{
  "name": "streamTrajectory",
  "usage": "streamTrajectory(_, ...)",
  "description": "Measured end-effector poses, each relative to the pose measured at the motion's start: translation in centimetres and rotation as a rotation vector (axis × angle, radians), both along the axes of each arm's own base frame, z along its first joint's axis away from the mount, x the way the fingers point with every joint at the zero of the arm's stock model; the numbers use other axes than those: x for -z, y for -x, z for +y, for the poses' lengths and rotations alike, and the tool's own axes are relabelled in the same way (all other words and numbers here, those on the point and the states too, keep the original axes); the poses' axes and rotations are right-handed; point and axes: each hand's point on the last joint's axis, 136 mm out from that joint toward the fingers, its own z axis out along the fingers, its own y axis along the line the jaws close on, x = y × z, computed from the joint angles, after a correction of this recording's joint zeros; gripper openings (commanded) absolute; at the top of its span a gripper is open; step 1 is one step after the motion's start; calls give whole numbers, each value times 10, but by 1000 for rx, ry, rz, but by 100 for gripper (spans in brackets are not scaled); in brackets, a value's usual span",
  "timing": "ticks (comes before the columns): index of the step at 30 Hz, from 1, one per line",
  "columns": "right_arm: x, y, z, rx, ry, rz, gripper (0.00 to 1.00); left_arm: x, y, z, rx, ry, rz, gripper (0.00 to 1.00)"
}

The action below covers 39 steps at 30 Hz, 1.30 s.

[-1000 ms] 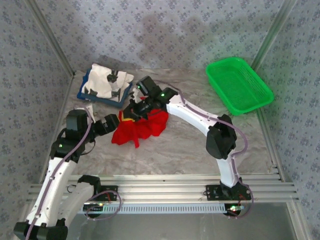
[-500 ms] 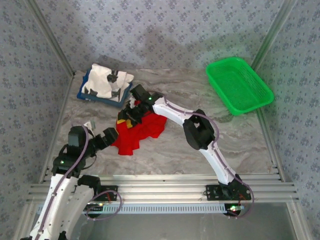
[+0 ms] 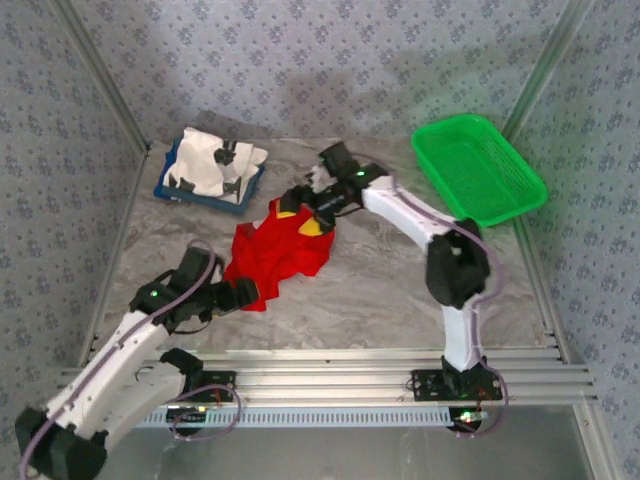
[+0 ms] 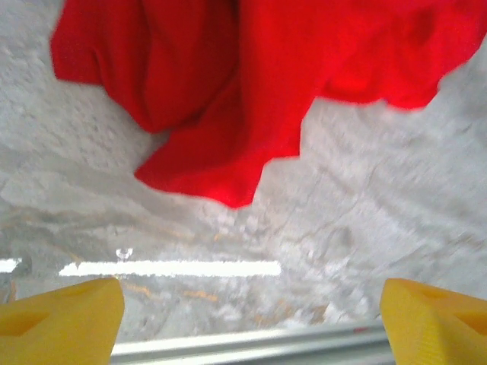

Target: Fold and stack the t-shirts

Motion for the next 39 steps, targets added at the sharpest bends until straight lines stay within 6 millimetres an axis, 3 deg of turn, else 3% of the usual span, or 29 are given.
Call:
streamTrajectory(3,-21,6,-48,63,23,-83,88,9,8,-17,93,-99,69,73)
streamTrajectory(5,-23,17,-71,90,39,-106,88,20,11,-24,126,-165,117,67)
streamTrajectory(11,9,35,-111,138,90,-50,89,47,11,-22,127,-372,220,59)
streamTrajectory(18,14,30,-121,127,69,-65,89,46,-20,-43,103,-487,195,55)
streamTrajectory(23,26,37,-124,106,51,-45,89,62,-23,-49,111,-564,222,54)
streamTrajectory(39,38,39,-140,106,19,-3,89,83,-27,-34,96,-743,255,48)
